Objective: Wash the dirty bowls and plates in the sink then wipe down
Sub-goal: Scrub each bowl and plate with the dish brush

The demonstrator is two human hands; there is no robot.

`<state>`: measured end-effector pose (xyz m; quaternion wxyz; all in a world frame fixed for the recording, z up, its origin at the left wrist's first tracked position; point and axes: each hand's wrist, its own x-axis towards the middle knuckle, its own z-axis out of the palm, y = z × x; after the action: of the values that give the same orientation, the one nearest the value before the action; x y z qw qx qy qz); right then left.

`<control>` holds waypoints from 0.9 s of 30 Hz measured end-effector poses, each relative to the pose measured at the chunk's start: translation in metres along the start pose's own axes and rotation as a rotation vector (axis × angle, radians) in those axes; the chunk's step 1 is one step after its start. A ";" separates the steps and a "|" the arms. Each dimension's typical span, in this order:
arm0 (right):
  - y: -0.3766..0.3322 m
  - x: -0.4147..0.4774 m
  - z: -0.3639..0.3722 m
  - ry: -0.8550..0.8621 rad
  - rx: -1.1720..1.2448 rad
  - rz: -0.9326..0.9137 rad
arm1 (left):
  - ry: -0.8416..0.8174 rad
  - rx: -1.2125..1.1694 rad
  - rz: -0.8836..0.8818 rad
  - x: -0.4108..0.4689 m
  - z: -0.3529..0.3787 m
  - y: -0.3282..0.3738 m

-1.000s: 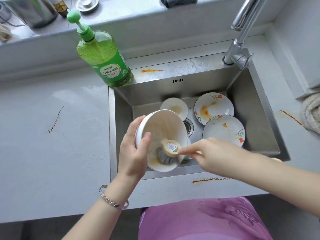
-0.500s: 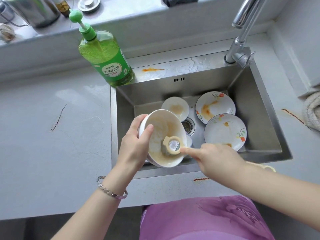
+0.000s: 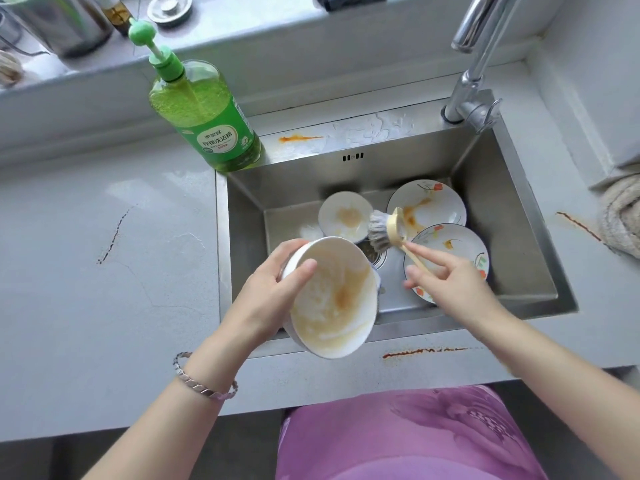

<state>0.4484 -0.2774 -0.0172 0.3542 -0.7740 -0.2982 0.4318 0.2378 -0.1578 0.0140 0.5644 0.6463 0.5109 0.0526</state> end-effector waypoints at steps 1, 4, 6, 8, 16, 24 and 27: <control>-0.002 -0.001 0.005 -0.031 0.060 0.014 | -0.057 0.002 0.018 -0.001 0.000 0.003; -0.009 -0.006 0.014 -0.135 0.287 0.037 | -0.229 -0.014 0.060 0.000 -0.001 0.014; -0.010 -0.009 0.018 -0.181 0.321 0.023 | -0.314 0.007 0.075 0.003 -0.004 0.019; -0.009 -0.011 0.019 -0.182 0.277 -0.005 | -0.343 0.036 0.078 0.007 -0.005 0.023; -0.017 -0.012 0.019 0.030 0.398 0.131 | -0.067 -0.174 0.080 -0.002 0.004 0.014; -0.047 -0.011 0.039 0.110 0.709 0.212 | 0.349 -0.577 0.193 -0.027 0.084 0.010; -0.054 -0.015 0.046 0.053 0.750 0.222 | 0.583 -0.652 0.264 -0.016 0.084 0.021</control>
<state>0.3927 -0.2449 0.0155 0.5712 -0.6292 -0.0250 0.5265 0.2968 -0.2225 0.0089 0.5594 0.4527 0.5186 0.4617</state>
